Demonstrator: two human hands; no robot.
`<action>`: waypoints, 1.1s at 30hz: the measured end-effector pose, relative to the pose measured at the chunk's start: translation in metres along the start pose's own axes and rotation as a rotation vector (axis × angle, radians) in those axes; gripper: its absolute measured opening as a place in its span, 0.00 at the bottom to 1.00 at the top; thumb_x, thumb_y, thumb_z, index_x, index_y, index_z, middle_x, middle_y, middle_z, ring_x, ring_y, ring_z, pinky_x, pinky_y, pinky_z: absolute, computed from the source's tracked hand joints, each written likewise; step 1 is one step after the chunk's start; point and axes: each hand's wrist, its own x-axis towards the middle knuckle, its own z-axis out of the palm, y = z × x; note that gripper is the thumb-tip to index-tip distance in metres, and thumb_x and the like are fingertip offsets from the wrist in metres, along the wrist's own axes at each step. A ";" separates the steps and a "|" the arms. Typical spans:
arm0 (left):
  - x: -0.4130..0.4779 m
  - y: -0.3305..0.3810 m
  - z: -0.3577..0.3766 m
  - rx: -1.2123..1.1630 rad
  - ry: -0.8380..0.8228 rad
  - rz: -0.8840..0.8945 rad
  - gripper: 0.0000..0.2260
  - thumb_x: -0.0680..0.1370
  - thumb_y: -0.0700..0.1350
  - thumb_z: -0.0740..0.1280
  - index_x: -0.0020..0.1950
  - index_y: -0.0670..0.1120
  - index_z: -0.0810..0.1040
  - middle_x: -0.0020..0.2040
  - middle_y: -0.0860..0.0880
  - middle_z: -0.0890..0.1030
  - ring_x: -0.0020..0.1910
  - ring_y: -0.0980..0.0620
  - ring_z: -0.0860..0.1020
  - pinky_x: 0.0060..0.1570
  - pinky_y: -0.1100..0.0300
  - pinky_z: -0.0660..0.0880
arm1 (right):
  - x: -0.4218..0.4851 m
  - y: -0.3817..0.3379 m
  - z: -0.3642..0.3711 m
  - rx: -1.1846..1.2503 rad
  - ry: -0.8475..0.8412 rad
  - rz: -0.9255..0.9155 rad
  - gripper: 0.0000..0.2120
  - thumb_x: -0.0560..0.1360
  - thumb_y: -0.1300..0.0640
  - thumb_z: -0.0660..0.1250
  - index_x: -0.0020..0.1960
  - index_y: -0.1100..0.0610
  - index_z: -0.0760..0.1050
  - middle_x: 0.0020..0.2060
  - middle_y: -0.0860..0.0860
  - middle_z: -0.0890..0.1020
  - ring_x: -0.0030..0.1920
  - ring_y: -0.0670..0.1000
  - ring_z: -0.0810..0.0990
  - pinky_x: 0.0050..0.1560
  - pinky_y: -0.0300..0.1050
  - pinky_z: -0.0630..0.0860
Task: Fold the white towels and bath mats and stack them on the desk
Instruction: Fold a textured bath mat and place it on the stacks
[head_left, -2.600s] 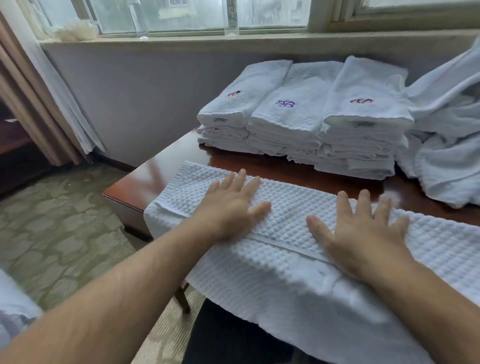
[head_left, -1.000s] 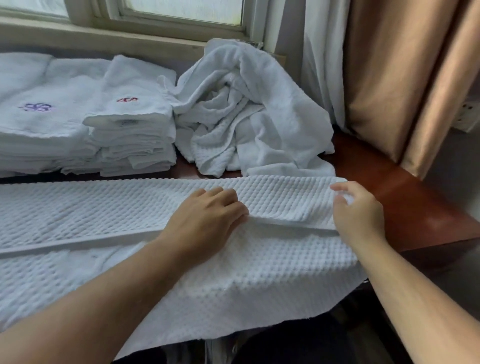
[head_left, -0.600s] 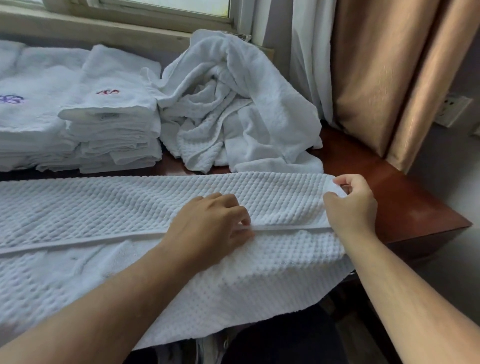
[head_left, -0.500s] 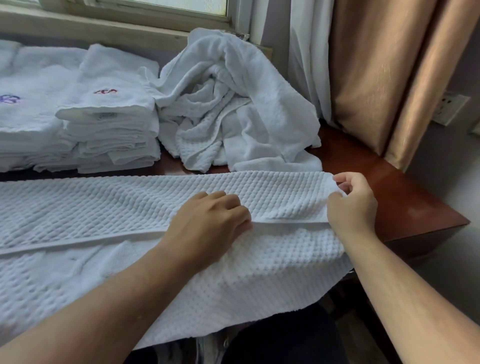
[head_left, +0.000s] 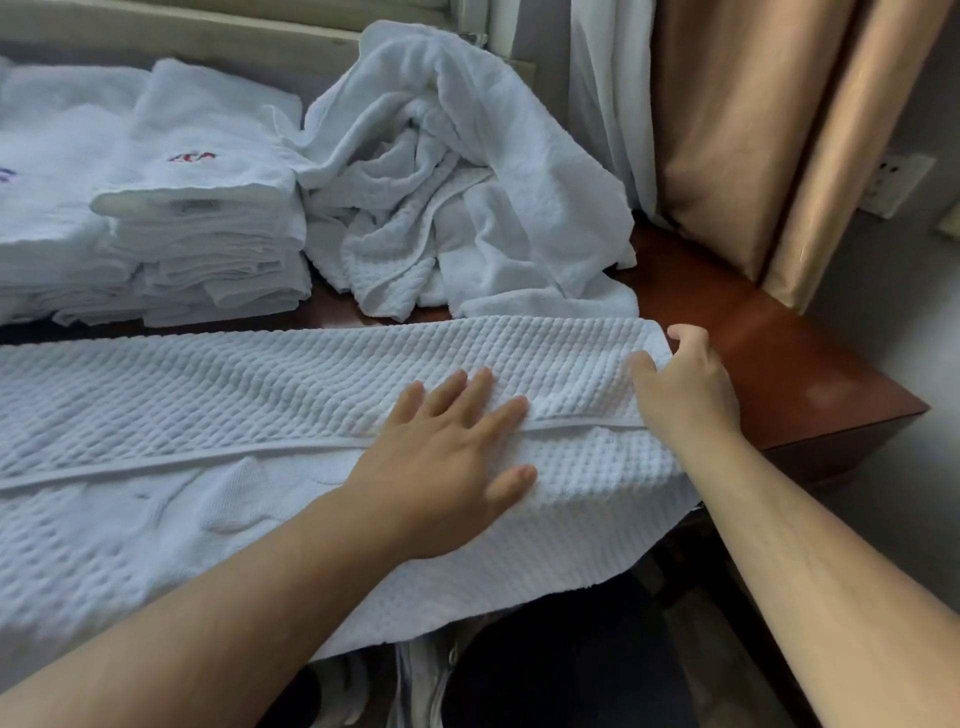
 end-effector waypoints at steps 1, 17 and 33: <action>0.000 -0.001 0.000 0.004 0.003 0.004 0.32 0.79 0.71 0.43 0.81 0.62 0.42 0.82 0.53 0.38 0.80 0.53 0.36 0.78 0.47 0.36 | 0.002 0.001 0.000 0.021 -0.006 0.001 0.24 0.80 0.48 0.61 0.73 0.54 0.65 0.66 0.56 0.76 0.64 0.59 0.74 0.56 0.52 0.70; 0.036 -0.008 0.002 0.027 0.033 -0.069 0.32 0.77 0.72 0.42 0.80 0.64 0.42 0.82 0.54 0.39 0.80 0.54 0.38 0.78 0.46 0.39 | 0.062 -0.011 0.026 0.008 -0.109 -0.043 0.23 0.79 0.56 0.53 0.75 0.51 0.65 0.70 0.55 0.73 0.69 0.59 0.68 0.65 0.56 0.67; 0.069 -0.020 -0.005 0.018 0.059 -0.102 0.33 0.76 0.73 0.44 0.80 0.65 0.47 0.82 0.56 0.43 0.80 0.56 0.42 0.79 0.49 0.42 | 0.110 -0.011 0.040 0.118 -0.155 -0.077 0.23 0.77 0.57 0.63 0.71 0.51 0.71 0.64 0.54 0.76 0.66 0.59 0.73 0.59 0.48 0.70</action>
